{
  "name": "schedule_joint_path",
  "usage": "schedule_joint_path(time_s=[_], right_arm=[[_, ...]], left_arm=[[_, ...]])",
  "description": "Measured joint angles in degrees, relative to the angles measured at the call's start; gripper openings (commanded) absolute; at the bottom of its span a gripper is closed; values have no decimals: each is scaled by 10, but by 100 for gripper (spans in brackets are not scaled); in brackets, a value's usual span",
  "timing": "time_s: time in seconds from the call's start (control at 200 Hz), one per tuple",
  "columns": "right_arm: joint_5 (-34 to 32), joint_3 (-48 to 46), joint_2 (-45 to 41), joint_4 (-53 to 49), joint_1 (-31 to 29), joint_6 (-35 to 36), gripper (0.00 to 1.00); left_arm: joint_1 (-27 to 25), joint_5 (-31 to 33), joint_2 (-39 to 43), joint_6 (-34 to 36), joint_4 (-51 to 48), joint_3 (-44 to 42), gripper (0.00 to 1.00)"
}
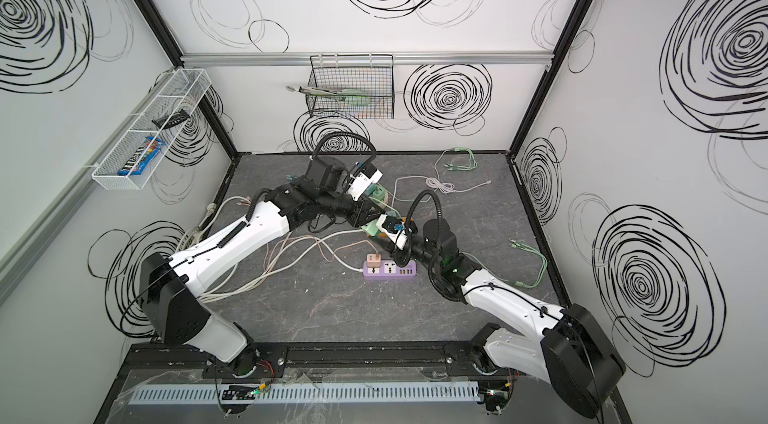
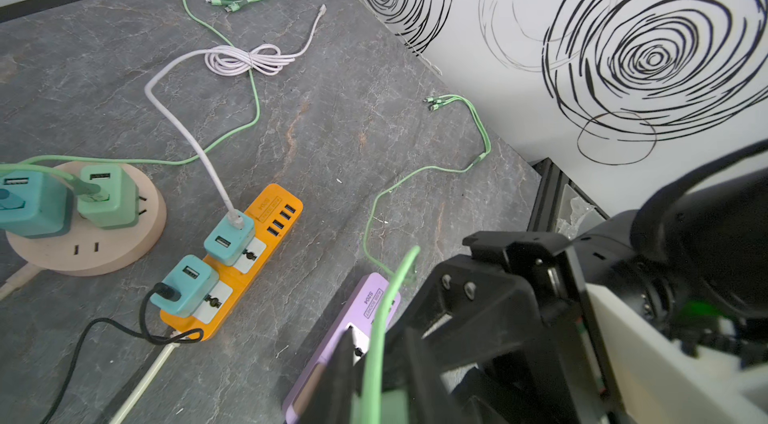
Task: Insert the plug
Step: 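Open the right gripper and withdraw it while the left gripper holds the charger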
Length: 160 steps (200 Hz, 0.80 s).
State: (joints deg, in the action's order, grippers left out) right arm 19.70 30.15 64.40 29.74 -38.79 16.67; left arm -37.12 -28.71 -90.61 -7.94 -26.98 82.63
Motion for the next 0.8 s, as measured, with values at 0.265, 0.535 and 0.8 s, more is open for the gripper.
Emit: schedule_joint_path(time_s=[0.265,0.535,0.8], right_arm=[[-30,0,-19,-12,-1,22,40],[-83,0,-30,-18,-31,83,40],[-111,0,-37,-8,-45,105,40]], left_arm=[[10,-4,49,56,-36,-9,83],[16,-11,41,74,-79,-4,66],[15,-28,37,70,-81,-4,55]])
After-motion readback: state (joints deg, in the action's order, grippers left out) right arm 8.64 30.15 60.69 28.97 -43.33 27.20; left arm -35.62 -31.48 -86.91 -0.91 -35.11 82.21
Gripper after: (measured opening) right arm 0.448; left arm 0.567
